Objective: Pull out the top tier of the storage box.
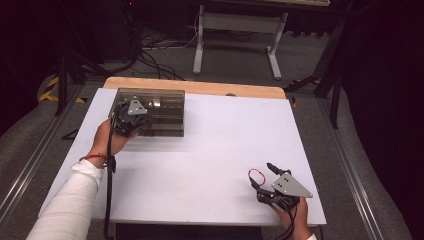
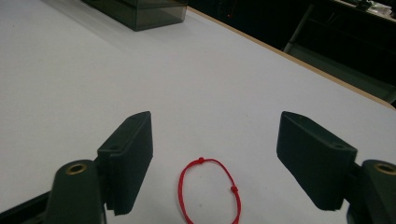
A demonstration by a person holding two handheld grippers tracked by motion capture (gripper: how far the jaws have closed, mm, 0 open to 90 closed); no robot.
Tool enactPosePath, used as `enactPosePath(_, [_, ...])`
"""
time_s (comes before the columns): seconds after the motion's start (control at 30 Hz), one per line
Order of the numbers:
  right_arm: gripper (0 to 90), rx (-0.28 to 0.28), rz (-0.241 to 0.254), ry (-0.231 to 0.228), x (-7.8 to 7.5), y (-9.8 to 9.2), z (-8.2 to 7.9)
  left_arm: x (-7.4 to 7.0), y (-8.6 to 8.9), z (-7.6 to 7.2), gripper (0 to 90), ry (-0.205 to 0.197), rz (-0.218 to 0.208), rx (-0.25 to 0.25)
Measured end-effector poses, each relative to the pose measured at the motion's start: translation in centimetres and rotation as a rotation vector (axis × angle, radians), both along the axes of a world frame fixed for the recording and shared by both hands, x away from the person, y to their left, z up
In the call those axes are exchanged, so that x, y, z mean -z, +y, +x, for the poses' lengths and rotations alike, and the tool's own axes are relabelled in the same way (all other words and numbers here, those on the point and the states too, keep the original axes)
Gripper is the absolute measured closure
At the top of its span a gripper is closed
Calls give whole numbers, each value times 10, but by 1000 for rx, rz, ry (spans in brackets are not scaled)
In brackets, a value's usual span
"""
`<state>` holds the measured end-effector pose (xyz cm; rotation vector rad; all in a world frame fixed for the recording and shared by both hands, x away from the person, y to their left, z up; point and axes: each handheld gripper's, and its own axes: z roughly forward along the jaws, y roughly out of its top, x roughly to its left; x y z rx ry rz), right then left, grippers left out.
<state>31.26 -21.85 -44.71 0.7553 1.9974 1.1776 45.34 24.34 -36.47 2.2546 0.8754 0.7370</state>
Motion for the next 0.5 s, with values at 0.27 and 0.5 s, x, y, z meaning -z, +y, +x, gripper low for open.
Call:
enactPosePath(0.27, [282,-2,-6,6,2,1,1,12,-15,10,895,87,151,42])
enactPosePath(0.5, [282,-1,-8,8,2,-1,1,15,-11,11,895,100,52,37])
